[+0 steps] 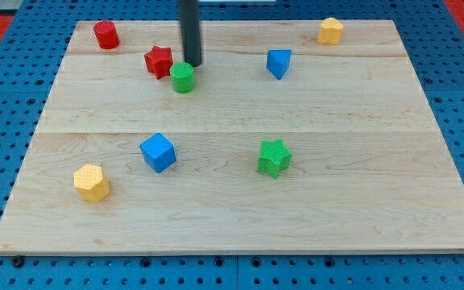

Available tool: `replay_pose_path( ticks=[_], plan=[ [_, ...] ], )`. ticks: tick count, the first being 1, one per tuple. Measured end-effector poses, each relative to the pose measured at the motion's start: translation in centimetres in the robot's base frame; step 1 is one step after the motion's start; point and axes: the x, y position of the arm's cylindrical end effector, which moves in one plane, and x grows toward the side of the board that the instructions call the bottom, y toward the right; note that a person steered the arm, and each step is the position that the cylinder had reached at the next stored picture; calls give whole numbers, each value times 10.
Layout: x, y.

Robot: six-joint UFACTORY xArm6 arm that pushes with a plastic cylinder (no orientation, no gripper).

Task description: Move the yellow hexagon towards the right center

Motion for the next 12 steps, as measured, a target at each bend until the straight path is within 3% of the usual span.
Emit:
replay_pose_path(
  ticks=[1,2,3,4,5,8,9,10,11,12],
  plan=[
    [-7,-65],
    [-20,-84],
    [11,-80],
    [3,-122],
    [-21,-128],
    [206,-164],
    [265,-64],
    [260,13],
    [229,44],
    [288,16]
  ],
)
